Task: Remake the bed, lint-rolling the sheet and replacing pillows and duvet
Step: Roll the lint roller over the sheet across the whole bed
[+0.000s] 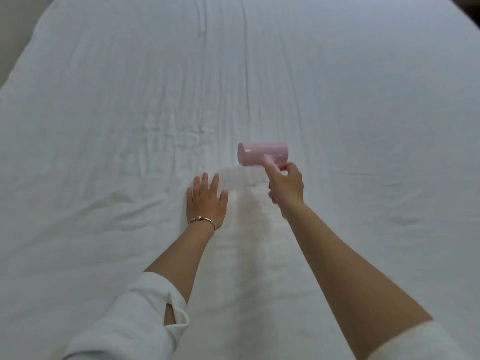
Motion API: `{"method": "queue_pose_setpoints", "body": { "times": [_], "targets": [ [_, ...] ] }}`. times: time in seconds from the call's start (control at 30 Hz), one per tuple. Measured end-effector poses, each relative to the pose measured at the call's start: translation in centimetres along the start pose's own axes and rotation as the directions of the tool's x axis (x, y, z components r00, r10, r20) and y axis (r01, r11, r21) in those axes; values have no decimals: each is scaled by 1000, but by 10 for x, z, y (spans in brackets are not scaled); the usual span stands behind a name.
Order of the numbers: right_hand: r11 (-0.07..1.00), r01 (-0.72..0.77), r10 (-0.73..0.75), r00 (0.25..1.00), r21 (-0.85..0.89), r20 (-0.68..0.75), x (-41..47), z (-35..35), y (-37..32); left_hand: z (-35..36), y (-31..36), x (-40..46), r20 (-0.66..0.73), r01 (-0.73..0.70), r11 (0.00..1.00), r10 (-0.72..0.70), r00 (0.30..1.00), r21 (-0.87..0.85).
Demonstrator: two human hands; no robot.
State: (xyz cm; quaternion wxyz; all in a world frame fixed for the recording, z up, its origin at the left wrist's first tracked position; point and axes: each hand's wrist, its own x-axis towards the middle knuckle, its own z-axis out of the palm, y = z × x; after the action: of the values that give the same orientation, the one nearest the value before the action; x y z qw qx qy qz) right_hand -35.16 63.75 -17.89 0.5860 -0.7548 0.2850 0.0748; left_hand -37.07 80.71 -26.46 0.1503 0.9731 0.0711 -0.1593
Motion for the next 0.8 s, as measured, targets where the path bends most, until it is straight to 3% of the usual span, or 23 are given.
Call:
{"method": "queue_pose_setpoints", "body": {
  "times": [0.1,0.23,0.33,0.53,0.8],
  "targets": [
    [993,83,-84,996,-79,-14,73,45,-37,10,-4,51,-30,16,997,-14,999,79],
    [963,185,-190,982,-194,-7,152,100,-82,41,-13,63,-269,-28,996,49,962,82],
    [949,178,-182,983,-262,9,183,125,-81,54,-18,69,-346,-63,996,83,935,69],
    [983,82,-92,994,-164,-53,180,123,-28,65,-20,74,-366,-62,996,78,927,56],
    [983,17,-30,997,-182,-67,117,79,11,58,-19,73,-305,-31,995,59,951,98]
  ]
}}
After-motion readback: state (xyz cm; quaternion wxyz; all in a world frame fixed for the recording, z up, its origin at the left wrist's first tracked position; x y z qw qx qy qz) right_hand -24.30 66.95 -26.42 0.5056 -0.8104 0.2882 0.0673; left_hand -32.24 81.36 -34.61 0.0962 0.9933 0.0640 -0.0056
